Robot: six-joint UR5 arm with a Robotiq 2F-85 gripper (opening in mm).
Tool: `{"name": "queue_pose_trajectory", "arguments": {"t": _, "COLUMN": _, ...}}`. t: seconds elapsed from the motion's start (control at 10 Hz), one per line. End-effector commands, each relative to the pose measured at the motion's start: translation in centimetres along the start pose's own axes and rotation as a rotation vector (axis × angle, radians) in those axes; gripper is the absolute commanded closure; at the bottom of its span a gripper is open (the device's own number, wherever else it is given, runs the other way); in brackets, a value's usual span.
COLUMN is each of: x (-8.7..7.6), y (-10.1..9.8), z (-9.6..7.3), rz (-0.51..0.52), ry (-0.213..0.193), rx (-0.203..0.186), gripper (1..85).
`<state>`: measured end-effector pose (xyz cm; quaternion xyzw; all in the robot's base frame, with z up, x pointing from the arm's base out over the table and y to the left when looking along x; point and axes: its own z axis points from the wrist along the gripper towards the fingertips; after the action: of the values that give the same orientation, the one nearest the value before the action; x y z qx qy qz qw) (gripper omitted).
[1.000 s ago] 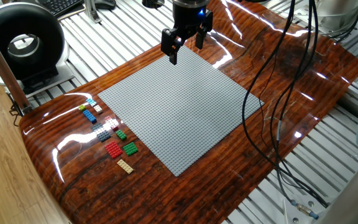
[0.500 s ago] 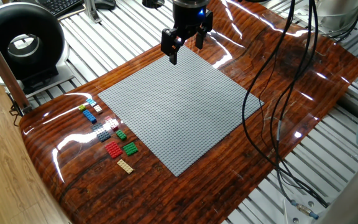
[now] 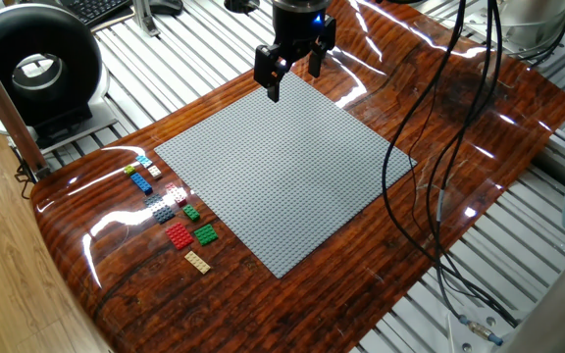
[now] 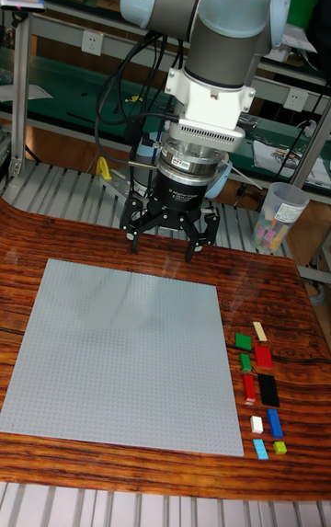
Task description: Build with small Lego blocks
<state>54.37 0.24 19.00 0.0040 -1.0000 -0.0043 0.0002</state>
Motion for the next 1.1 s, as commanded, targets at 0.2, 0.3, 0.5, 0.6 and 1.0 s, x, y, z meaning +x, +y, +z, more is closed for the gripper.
{"name": "queue_pose_trajectory", "arguments": {"t": 0.2, "x": -3.8, "y": 1.2, "z": -0.3, "rz": 0.186, "ry": -0.144, "rx": -0.052, "gripper": 84.3}}
{"name": "queue_pose_trajectory", "arguments": {"t": 0.3, "x": -3.7, "y": 1.5, "z": -0.3, "rz": 0.184, "ry": -0.137, "rx": -0.064, "gripper": 84.3}}
{"name": "queue_pose_trajectory", "arguments": {"t": 0.5, "x": -3.4, "y": 3.1, "z": 0.2, "rz": 0.188, "ry": -0.107, "rx": -0.081, "gripper": 84.3}}
{"name": "queue_pose_trajectory", "arguments": {"t": 0.6, "x": -3.6, "y": 3.8, "z": 0.7, "rz": 0.174, "ry": -0.097, "rx": -0.055, "gripper": 84.3}}
{"name": "queue_pose_trajectory", "arguments": {"t": 1.0, "x": -4.1, "y": 7.6, "z": 2.2, "rz": 0.122, "ry": -0.086, "rx": -0.031, "gripper": 78.0}}
